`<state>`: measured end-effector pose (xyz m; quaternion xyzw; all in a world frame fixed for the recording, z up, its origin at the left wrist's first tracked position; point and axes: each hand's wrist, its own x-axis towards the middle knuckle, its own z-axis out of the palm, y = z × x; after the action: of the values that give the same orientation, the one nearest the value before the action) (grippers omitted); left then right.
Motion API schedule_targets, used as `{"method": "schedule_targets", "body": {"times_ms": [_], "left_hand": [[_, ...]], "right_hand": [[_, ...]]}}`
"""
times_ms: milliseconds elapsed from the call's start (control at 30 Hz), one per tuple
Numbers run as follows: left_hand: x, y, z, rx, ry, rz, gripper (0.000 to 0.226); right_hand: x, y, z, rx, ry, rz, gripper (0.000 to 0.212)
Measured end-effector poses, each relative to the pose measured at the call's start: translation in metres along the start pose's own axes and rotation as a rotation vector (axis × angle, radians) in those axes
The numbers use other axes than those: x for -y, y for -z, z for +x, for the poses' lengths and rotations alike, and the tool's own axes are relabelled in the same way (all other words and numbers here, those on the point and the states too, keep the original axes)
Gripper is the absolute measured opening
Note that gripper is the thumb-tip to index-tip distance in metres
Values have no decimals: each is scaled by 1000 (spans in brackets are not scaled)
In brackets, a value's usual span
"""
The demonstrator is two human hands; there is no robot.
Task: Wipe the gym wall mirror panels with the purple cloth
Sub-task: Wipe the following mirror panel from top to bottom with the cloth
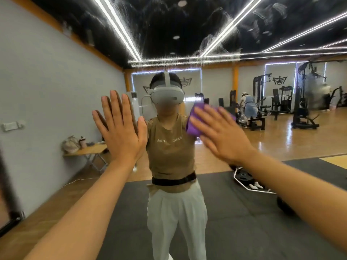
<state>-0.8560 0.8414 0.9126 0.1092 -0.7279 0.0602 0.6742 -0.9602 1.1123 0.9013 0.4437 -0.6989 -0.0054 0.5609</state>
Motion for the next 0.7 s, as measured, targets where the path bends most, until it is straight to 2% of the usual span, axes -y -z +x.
{"method": "schedule_targets", "body": {"times_ms": [167,300,367,567,700], "left_hand": [[0,1,1,-2,-6,-4,66],[4,2,-1,21,-23,-7,66],[4,3,-1,26,-42,-5,66],[5,3,-1,44,-44,5,66],[8,6,0,66,-72,21,67]], "right_hand": [[-39,27,70,-158,-122,62,54],[-6,8,51,-257,-236,82,52],[18,-6,23,-219,-165,60,53],[94,-51,-103,91,294,-49,72],[108,-60,-132,142,368,-120,68]]}}
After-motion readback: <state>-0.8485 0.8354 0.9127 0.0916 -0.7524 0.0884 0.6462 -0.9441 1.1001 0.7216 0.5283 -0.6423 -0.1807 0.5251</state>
